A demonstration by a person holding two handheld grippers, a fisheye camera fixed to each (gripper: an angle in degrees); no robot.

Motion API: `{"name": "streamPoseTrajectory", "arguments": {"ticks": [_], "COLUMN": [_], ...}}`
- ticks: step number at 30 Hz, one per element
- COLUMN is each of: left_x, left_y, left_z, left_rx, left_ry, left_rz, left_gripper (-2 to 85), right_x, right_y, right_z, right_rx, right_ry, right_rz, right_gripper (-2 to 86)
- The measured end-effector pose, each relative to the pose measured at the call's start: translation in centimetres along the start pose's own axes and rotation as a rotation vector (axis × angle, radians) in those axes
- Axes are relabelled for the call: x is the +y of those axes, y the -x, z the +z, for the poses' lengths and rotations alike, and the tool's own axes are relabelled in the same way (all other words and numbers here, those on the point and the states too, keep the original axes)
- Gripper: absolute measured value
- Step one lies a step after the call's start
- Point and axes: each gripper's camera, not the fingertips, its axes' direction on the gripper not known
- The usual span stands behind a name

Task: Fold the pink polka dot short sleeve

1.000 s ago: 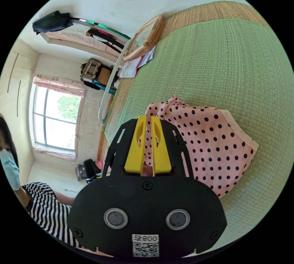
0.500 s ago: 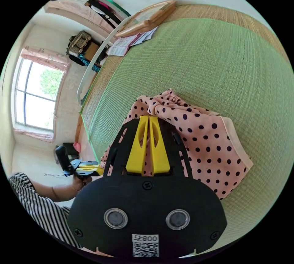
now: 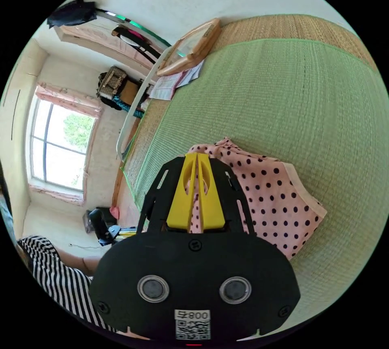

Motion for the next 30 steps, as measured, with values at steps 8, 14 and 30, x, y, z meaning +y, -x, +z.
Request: {"name": "streamPoseTrajectory", "arguments": {"ticks": [8,14,30], "left_x": [-0.4,-0.8,-1.5], "left_y": [-3.3,-5.3,-8.8], "left_z": [0.3,-1.0,-1.2], "left_rx": [-0.066,-0.067,-0.035], "left_ry": [0.014,-0.017,0.021], "left_rz": [0.058,0.049,0.040], "left_gripper": [0.3,0.1,0.3], "right_x": [5.6,7.0,13.1], "right_y": [3.3,4.3,0.1], "right_z": [3.4,3.9,3.7], "right_rx": [0.018,0.015,-0.088], "right_ry": [0.135,0.126,0.150], "right_rz": [-0.121,-0.153,-0.063], "right_gripper": [0.1,0.1,0.2]}}
